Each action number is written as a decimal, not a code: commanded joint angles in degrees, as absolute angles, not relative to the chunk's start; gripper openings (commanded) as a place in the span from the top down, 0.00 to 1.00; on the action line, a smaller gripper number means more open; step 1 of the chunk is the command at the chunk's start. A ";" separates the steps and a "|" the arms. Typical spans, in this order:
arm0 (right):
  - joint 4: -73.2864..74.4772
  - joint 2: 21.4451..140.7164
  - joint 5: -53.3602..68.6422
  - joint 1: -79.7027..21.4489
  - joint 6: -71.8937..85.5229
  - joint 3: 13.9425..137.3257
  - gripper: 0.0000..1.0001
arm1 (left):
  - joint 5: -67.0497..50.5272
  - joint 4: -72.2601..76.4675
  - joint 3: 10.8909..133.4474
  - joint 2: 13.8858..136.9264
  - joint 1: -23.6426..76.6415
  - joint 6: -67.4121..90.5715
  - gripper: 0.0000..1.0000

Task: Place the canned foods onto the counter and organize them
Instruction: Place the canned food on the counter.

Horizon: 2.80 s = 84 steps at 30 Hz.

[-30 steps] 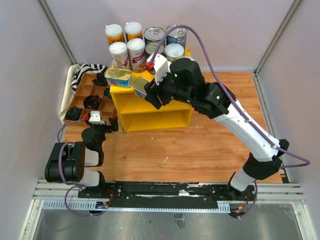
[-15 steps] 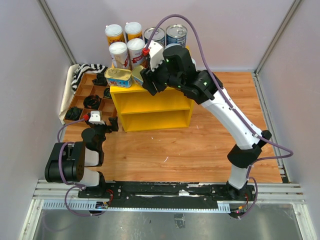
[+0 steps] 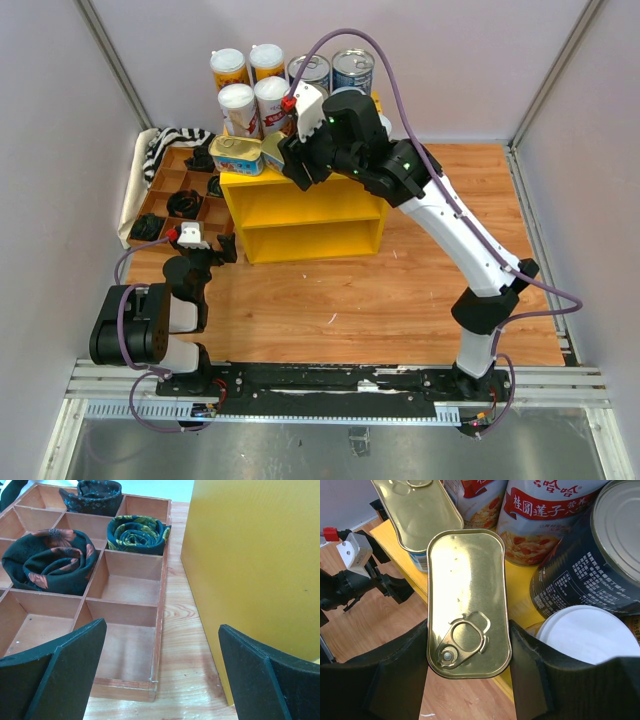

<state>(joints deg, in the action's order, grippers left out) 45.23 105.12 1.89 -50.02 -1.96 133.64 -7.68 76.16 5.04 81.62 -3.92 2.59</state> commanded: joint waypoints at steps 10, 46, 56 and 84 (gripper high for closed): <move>39.76 107.66 1.58 -48.74 -3.64 138.50 0.42 | -7.91 77.35 5.63 81.64 -3.66 1.90 0.00; 30.02 102.14 8.24 -50.48 -4.87 130.12 0.37 | -7.91 77.35 5.63 81.64 -3.64 1.90 0.00; 31.06 102.96 7.14 -52.75 -8.36 128.76 0.62 | -7.91 77.35 5.63 81.58 -3.63 1.88 0.00; 32.87 101.22 4.74 -49.39 -14.67 124.15 0.73 | -7.91 77.30 5.63 81.64 -3.65 1.87 0.00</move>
